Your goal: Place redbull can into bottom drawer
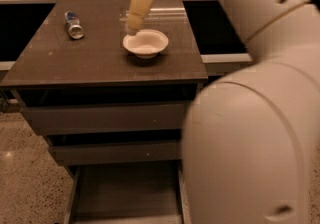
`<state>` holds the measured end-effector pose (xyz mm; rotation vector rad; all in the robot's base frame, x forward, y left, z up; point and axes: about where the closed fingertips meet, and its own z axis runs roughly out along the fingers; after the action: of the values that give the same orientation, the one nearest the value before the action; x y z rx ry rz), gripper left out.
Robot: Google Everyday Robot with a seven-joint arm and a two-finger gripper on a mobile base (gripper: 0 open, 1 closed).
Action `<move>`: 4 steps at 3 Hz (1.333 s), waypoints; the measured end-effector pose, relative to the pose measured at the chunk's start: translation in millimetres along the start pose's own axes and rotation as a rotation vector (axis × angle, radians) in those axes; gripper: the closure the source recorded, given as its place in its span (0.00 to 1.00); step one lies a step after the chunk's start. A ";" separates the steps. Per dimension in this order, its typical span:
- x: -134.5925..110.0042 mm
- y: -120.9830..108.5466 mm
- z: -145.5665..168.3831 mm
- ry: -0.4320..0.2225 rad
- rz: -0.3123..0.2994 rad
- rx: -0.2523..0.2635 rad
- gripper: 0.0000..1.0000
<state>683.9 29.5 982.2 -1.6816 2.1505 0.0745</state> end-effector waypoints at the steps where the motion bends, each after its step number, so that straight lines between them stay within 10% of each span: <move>1: -56.8 -1.4 -3.1 -0.070 0.018 0.026 0.00; 2: -59.1 -10.7 6.7 -0.080 0.034 0.043 0.00; 4: -78.8 -70.4 49.9 -0.174 0.317 0.182 0.00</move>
Offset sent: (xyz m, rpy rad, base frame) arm 0.0126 0.0460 0.0172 0.0546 -0.0289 -0.0179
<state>779.1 97.1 978.2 -1.1803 2.1978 0.1075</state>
